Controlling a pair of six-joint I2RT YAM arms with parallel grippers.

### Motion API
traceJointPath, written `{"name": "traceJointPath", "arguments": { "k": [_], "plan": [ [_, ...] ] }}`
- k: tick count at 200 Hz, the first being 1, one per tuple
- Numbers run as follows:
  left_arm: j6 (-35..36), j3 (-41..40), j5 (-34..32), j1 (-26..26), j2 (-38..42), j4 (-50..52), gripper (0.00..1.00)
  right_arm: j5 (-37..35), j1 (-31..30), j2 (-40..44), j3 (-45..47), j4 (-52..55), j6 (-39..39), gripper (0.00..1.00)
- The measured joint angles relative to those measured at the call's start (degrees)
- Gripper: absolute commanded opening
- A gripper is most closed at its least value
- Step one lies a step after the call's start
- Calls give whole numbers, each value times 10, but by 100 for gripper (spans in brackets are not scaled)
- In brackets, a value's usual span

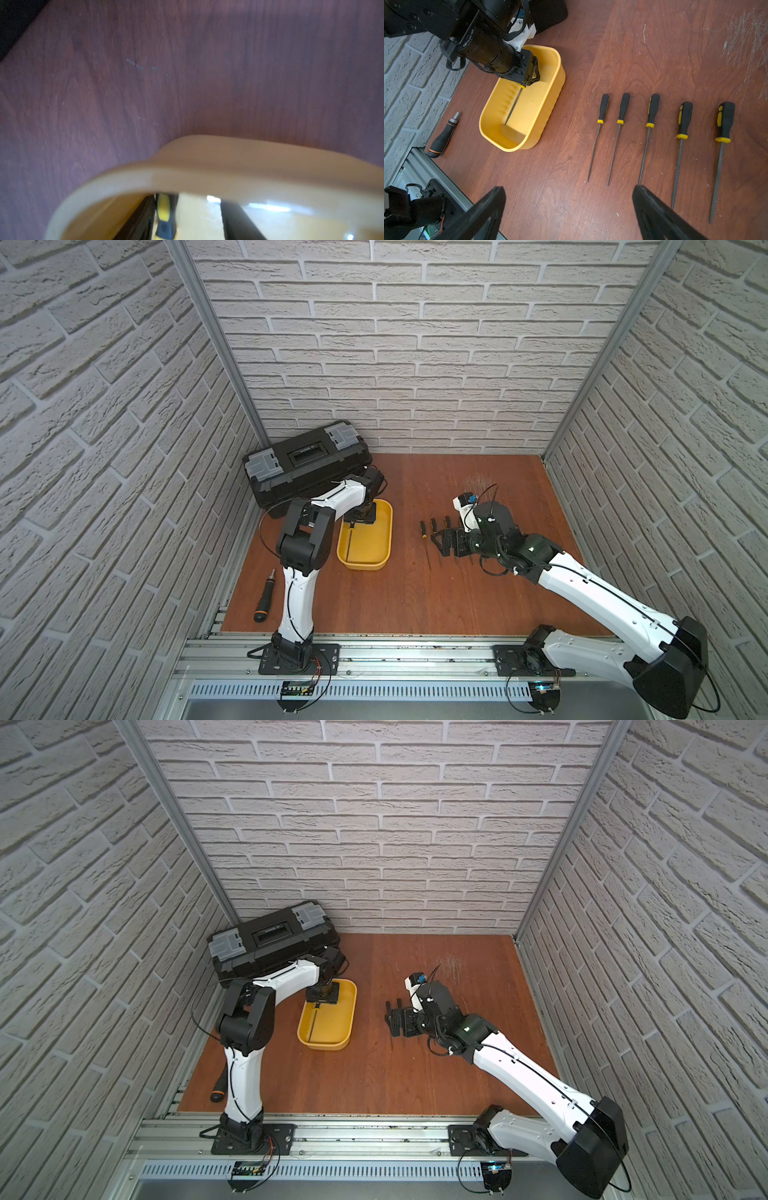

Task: Take the file tool out of the storage box
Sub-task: Pick up the file tool from the storage box.

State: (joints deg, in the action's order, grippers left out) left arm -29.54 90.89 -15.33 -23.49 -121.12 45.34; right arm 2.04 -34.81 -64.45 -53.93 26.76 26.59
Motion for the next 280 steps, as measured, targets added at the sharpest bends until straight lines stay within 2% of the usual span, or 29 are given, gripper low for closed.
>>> {"name": "traceJointPath", "arguments": {
  "k": [65,81,116,173,222,280],
  "plan": [
    [0,12,15,5,-11,-16,47,2,1,0,2,0,0,100],
    [0,15,20,7,-14,-23,40,2,1,0,2,0,0,100],
    [3,15,33,12,-16,-34,32,3,1,0,3,0,1,100],
    [4,14,69,21,-16,-51,24,4,1,0,3,0,2,100],
    [4,11,99,29,-16,-59,13,4,1,0,3,0,2,100],
    [4,-40,142,37,16,-110,12,8,1,-3,8,0,3,100]
  ]
}}
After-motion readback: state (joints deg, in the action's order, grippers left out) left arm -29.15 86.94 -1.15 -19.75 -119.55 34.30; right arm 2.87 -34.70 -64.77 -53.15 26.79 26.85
